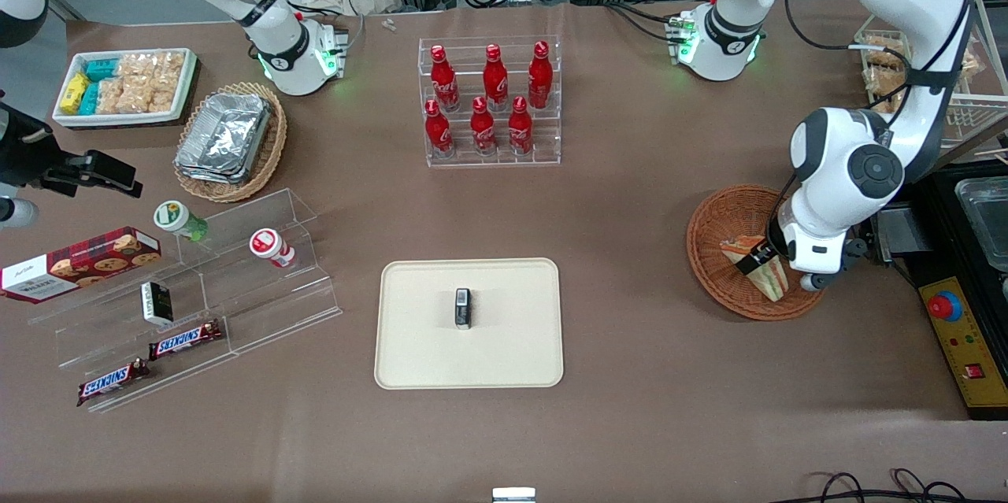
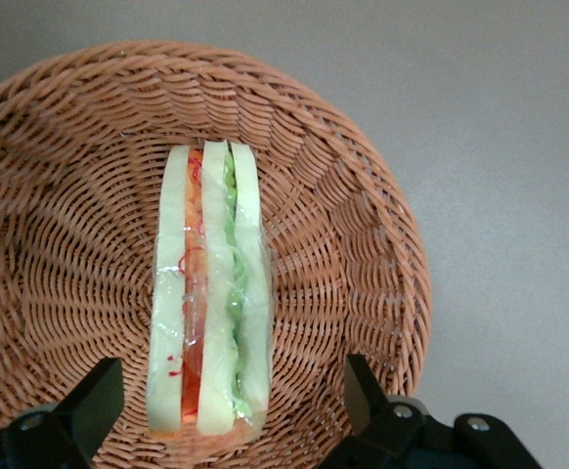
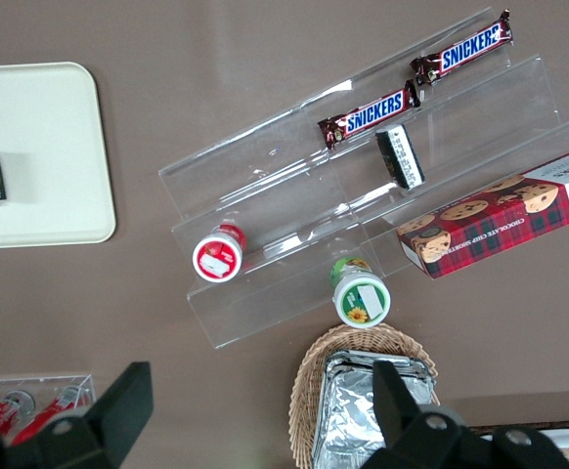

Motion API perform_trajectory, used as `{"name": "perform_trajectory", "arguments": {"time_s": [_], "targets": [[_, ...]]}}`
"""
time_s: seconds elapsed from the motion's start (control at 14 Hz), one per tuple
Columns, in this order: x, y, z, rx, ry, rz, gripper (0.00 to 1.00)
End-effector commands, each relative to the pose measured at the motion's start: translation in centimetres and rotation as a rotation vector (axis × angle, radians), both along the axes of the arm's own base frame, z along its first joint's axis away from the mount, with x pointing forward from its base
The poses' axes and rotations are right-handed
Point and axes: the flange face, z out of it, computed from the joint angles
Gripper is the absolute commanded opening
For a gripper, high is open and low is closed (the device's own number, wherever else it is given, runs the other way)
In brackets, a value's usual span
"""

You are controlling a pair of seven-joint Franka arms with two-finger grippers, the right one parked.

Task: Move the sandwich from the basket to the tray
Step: 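Close the left gripper on the sandwich's crust edge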

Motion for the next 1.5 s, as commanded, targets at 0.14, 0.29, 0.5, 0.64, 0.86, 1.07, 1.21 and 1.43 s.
{"name": "perform_trajectory", "arguments": {"time_s": [0.14, 0.29, 0.5, 0.64, 0.86, 1.07, 1.21, 1.43], "targets": [[-0.3, 0.0, -1.3, 0.035, -0.004, -0.016, 1.00], [-0.4, 0.1, -2.5, 0.064, 0.008, -0.058, 0.96], [-0.1, 0.4, -2.6, 0.068, 0.007, -0.054, 0.77], [-0.1, 0.3, -2.6, 0.066, 0.005, -0.045, 0.43], [0.1, 0.1, -2.3, 0.066, -0.001, -0.037, 0.00], [1.1, -0.4, -1.1, 0.068, -0.018, -0.017, 0.00], [2.0, -0.3, 2.0, 0.104, 0.018, -0.017, 0.00], [4.0, -1.6, 9.4, 0.154, 0.099, -0.028, 0.00]]}}
